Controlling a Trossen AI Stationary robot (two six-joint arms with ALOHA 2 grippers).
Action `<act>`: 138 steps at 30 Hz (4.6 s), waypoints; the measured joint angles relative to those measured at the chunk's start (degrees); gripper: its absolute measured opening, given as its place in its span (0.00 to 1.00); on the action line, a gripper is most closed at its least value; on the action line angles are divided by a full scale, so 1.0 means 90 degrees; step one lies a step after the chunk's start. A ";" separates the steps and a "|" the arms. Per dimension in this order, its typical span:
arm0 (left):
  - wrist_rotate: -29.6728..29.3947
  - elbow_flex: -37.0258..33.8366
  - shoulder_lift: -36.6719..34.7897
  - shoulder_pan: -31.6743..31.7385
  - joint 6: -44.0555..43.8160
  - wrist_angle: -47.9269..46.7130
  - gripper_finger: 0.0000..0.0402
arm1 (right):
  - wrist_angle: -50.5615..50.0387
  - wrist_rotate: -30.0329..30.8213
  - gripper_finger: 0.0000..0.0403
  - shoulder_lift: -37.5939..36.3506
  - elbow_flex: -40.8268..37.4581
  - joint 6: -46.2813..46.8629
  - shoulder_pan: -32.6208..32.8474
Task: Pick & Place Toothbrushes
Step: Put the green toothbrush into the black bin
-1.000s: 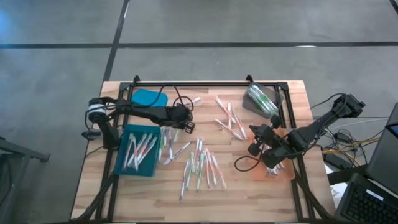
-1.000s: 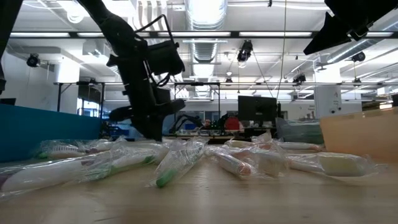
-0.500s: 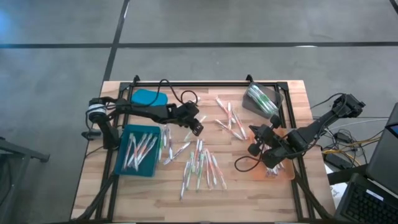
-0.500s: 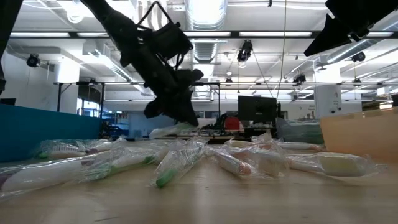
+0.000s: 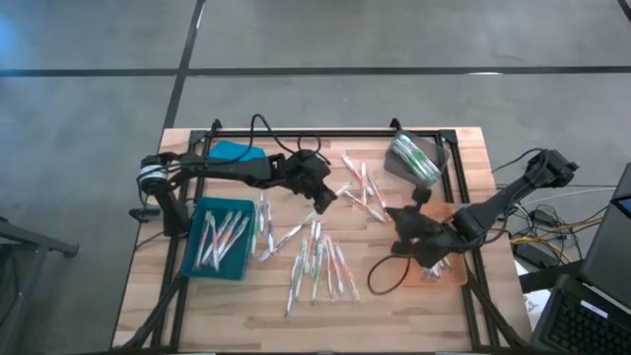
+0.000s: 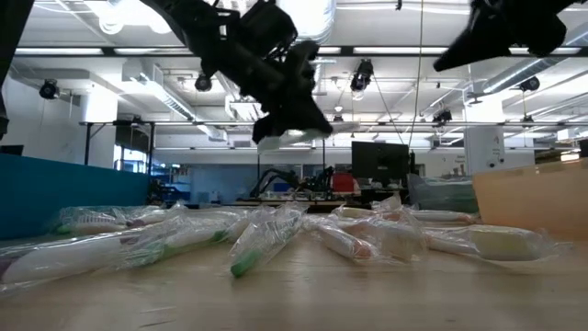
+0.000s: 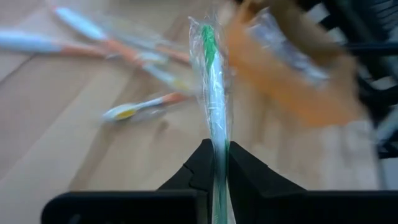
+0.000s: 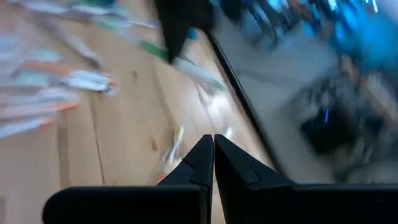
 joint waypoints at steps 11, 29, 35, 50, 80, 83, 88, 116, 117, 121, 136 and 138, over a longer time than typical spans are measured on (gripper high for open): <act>0.0957 0.0459 0.0000 -0.0002 -0.0565 0.0001 0.07 | 0.2391 0.1021 0.02 0.1330 0.0022 -0.6594 -0.0040; 0.1058 0.0460 0.0000 -0.0012 -0.0665 0.0034 0.08 | 0.2549 0.1908 0.34 0.2297 0.0469 -0.6597 -0.0590; 0.1060 0.0459 0.0000 -0.0012 -0.0636 0.0041 0.08 | 0.2566 0.1112 0.42 0.2288 0.0469 -0.6380 -0.0886; 0.1148 0.0452 0.0000 -0.0012 -0.0563 0.0041 0.09 | 0.2878 0.0387 0.44 0.2288 0.0469 -0.6217 -0.1621; 0.1126 0.0435 -0.0015 -0.0005 -0.0454 -0.0049 0.09 | 0.3290 -0.0845 0.09 0.2300 0.0383 -0.5571 -0.2268; 0.1106 0.0433 -0.0013 -0.0005 -0.0454 -0.0034 0.09 | 0.3309 -0.0852 0.10 0.2300 0.0365 -0.5563 -0.2282; 0.1112 0.0433 -0.0012 -0.0007 -0.0434 -0.0021 0.12 | 0.3328 -0.0883 0.10 0.2300 0.0359 -0.5540 -0.2293; 0.0247 0.0440 -0.0005 -0.0012 0.0279 0.0216 0.56 | 0.3336 -0.0923 0.10 0.2300 0.0362 -0.5471 -0.2293; 0.0249 0.0440 -0.0005 -0.0012 0.0314 0.0214 0.56 | 0.3336 -0.0919 0.10 0.2300 0.0362 -0.5464 -0.2291; 0.0255 0.0450 -0.0005 0.0004 0.0578 0.0207 0.56 | 0.3333 -0.0937 0.09 0.2300 0.0362 -0.5427 -0.2293; 0.0246 0.0668 -0.0012 0.0253 0.1664 0.0032 0.55 | 0.3293 -0.1617 0.09 0.2297 0.0362 -0.5228 -0.2290; 0.0211 0.0668 -0.0012 0.0329 0.1769 0.0026 0.55 | 0.3218 -0.1772 0.09 0.2297 0.0362 -0.5140 -0.2291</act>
